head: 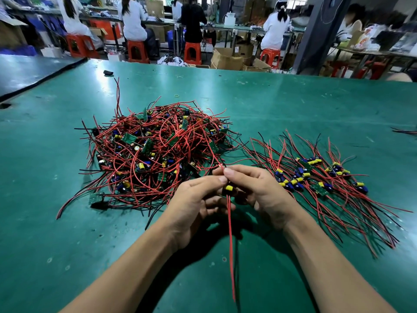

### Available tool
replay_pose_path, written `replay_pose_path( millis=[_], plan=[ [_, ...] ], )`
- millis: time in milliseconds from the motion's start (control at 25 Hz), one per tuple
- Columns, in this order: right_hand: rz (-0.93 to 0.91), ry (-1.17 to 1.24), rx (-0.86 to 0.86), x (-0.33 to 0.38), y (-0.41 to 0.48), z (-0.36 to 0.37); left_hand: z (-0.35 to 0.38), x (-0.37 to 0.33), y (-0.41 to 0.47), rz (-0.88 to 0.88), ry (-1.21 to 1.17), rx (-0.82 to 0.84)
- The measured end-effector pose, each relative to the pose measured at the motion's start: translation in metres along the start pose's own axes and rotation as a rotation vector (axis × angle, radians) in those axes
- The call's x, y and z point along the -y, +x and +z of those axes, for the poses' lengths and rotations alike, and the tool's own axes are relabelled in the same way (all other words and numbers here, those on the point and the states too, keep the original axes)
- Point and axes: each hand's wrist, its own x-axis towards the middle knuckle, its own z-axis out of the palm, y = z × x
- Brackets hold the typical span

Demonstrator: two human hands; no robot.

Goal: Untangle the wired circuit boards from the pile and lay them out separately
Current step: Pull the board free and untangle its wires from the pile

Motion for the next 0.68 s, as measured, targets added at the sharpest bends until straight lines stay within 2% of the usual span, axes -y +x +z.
replay_pose_path(
  millis=[280, 680],
  plan=[
    [0.099, 0.193, -0.140, -0.0013, 0.0023, 0.0010, 0.0003, -0.0001, 0.0030, -0.105, -0.042, -0.027],
    [0.172, 0.071, -0.131, -0.0022, 0.0019, -0.0005, 0.0047, -0.0018, 0.0028, -0.087, 0.065, -0.118]
  ],
)
